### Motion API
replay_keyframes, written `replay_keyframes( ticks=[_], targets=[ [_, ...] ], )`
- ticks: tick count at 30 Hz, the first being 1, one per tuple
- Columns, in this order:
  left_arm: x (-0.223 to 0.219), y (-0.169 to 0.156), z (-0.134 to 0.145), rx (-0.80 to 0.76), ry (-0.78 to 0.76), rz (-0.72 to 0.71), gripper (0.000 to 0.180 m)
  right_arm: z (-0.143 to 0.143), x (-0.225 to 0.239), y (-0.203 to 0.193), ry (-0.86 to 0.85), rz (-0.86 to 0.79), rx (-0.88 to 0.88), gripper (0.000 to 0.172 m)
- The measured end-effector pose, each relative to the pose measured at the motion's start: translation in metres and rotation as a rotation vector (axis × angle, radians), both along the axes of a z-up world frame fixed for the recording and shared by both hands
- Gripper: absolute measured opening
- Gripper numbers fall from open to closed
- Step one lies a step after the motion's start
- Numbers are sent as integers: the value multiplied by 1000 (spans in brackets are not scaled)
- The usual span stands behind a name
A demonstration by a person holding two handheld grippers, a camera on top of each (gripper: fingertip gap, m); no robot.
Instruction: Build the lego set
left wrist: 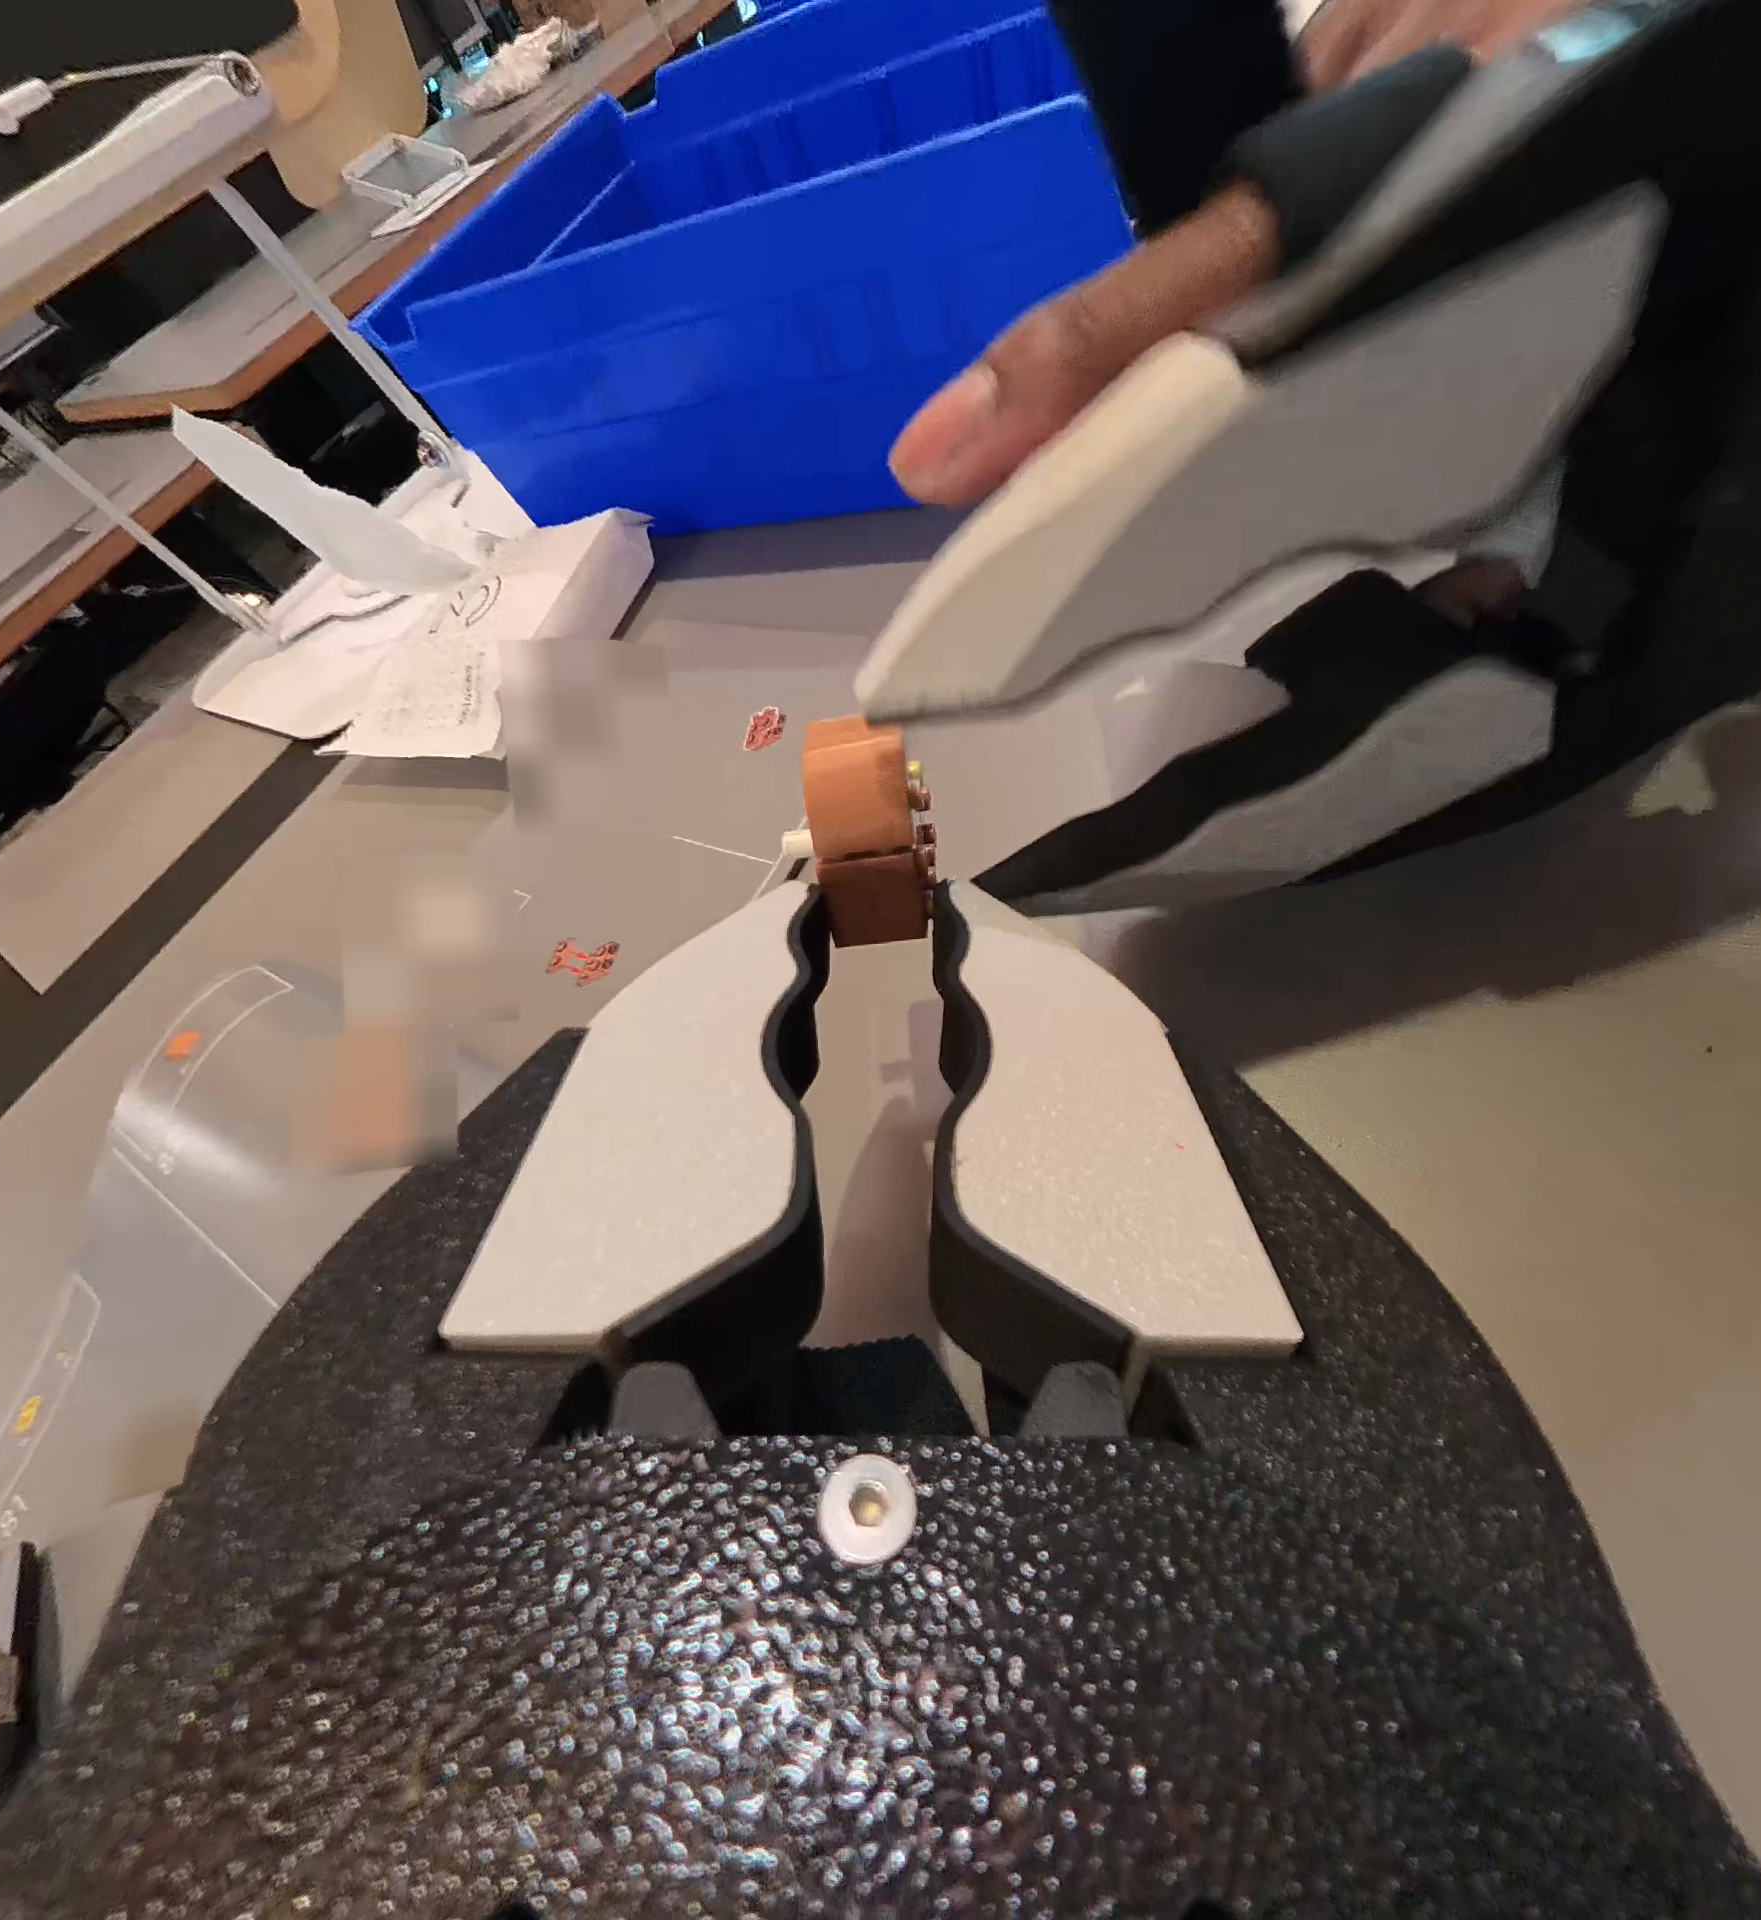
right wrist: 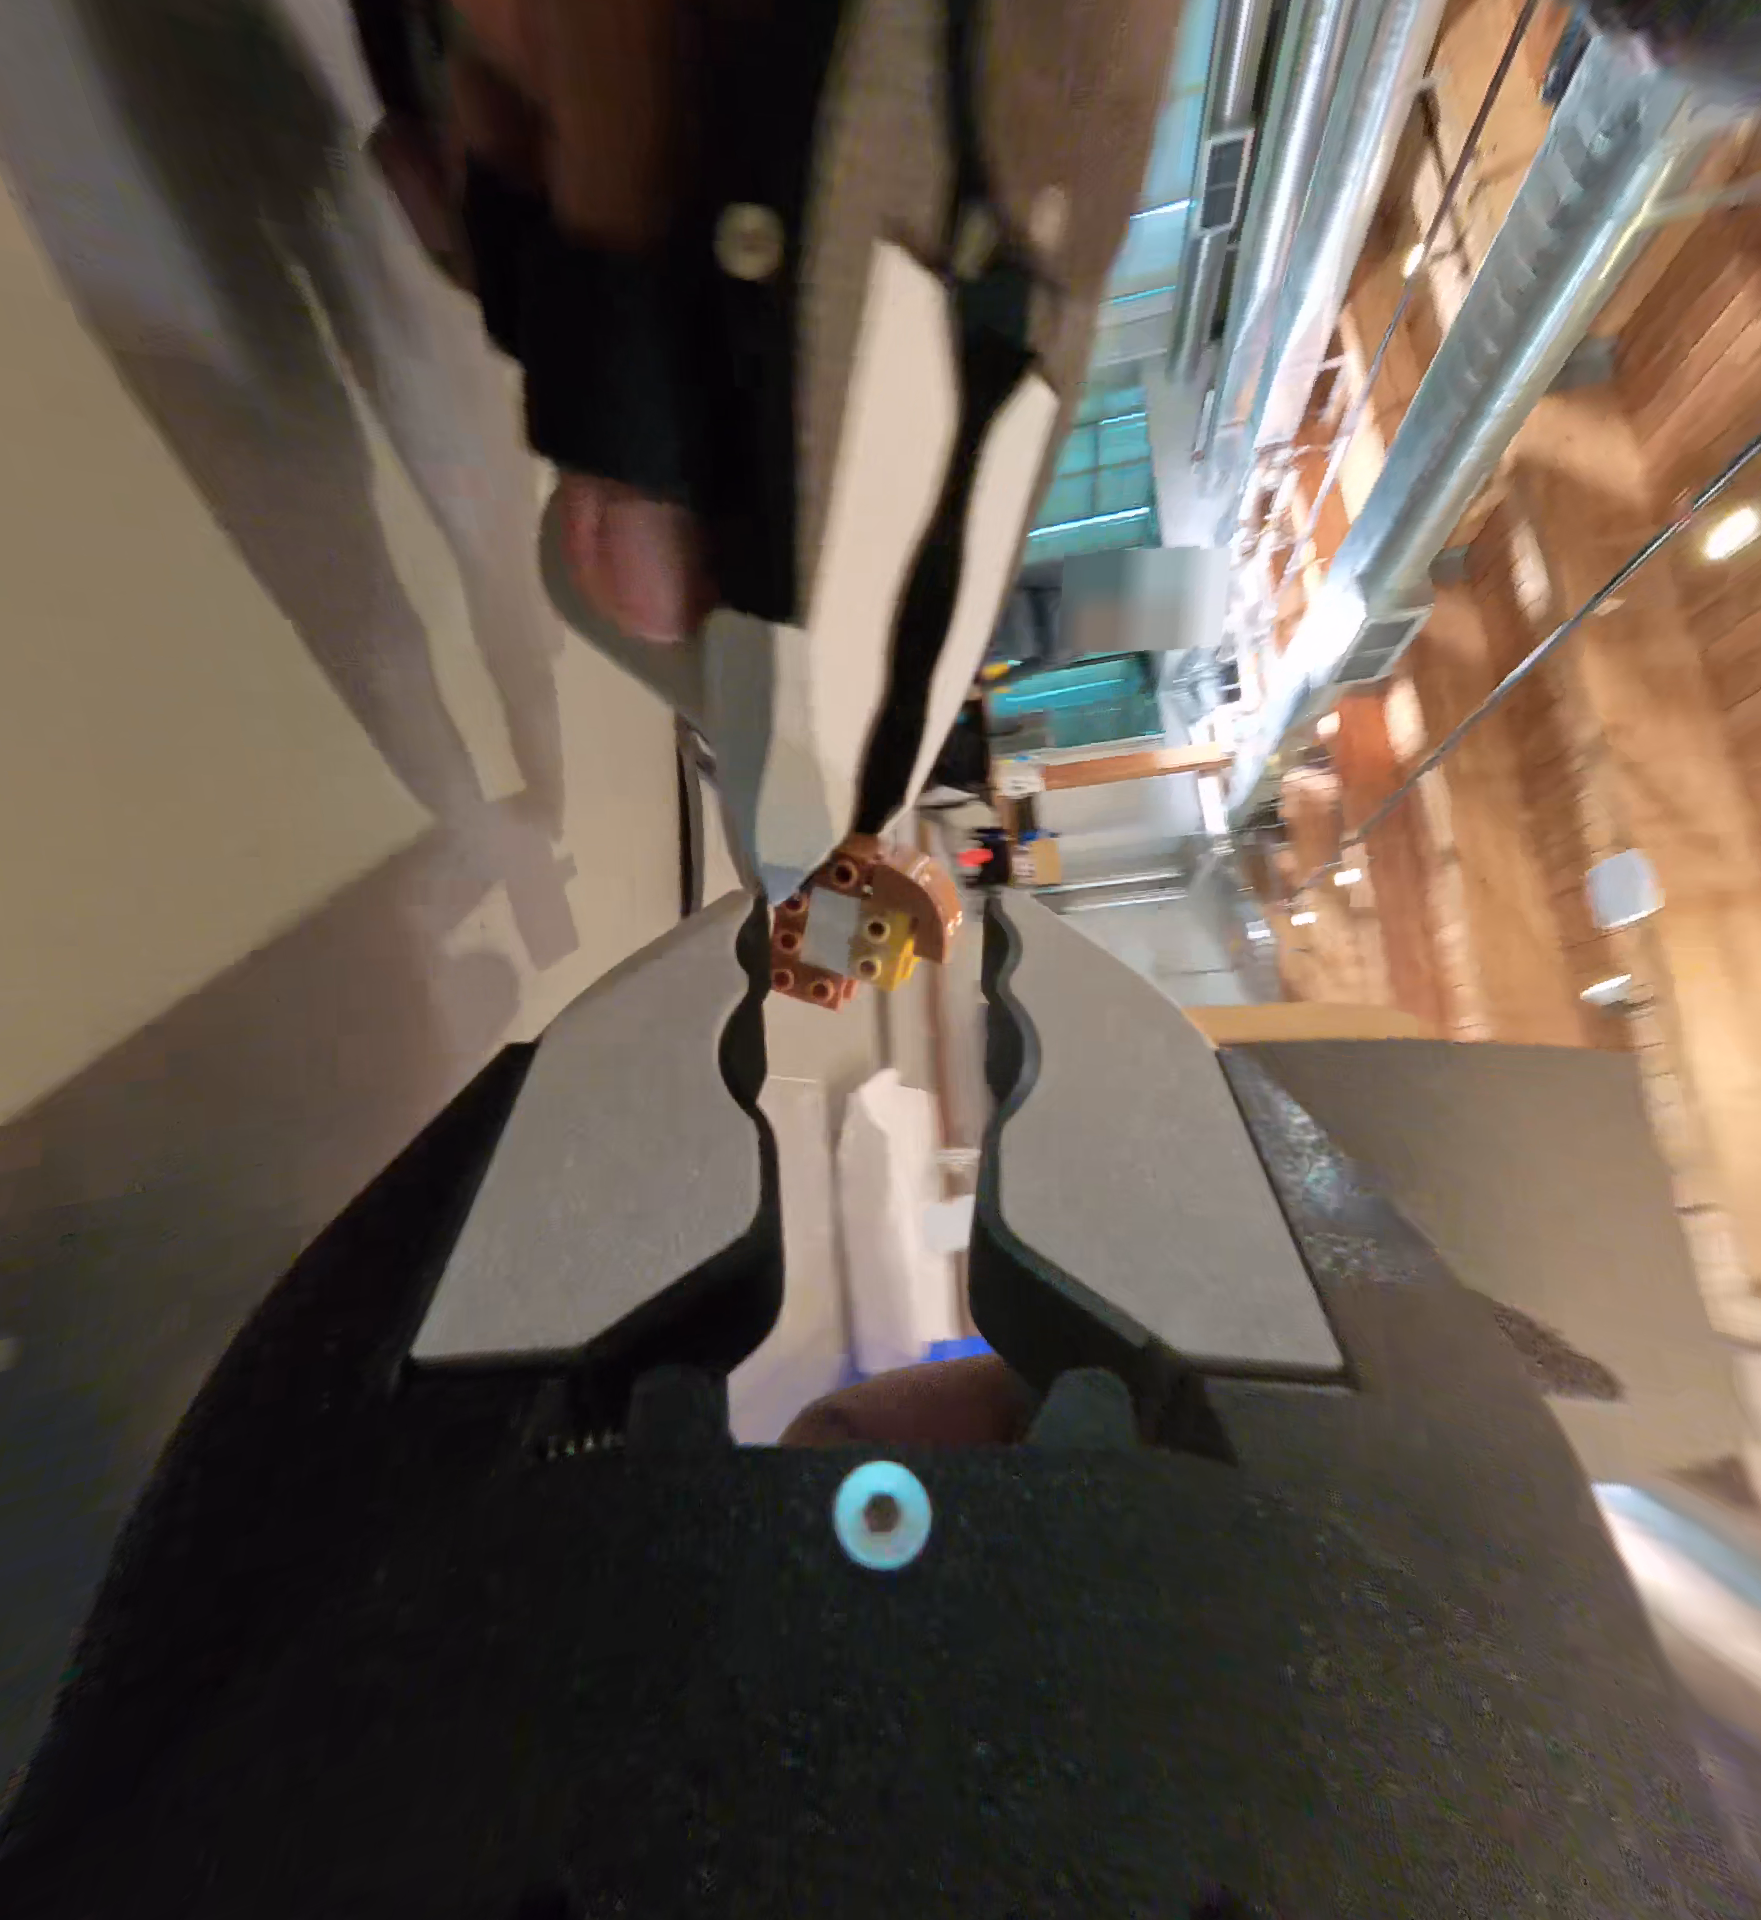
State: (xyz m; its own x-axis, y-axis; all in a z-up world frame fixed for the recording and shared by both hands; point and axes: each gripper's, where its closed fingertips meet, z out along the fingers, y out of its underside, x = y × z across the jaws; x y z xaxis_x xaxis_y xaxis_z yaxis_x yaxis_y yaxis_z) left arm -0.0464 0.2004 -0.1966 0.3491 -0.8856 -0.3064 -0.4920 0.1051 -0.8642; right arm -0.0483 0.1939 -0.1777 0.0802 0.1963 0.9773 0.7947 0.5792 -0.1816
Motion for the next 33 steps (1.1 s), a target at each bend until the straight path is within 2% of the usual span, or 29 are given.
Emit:
replay_keyframes(
  ticks=[4,6,8,12,19,33],
  targets=[
    [-1,1,-2,-38,-26,-28,19,9,7,5,271,65,-365,36],
    [-1,2,-3,-60,-37,-40,19,11,9,3,346,113,-558,34],
    [0,1,-4,-66,-38,-57,19,17,11,1,386,146,-686,30],
    [3,-4,-4,-15,-15,-101,19,13,12,-7,337,169,-877,27],
    [7,-11,-7,68,56,-139,19,3,15,-10,239,144,-882,22],
    [6,-12,-11,130,126,-136,19,-8,17,-8,182,78,-859,17]
  ],
)
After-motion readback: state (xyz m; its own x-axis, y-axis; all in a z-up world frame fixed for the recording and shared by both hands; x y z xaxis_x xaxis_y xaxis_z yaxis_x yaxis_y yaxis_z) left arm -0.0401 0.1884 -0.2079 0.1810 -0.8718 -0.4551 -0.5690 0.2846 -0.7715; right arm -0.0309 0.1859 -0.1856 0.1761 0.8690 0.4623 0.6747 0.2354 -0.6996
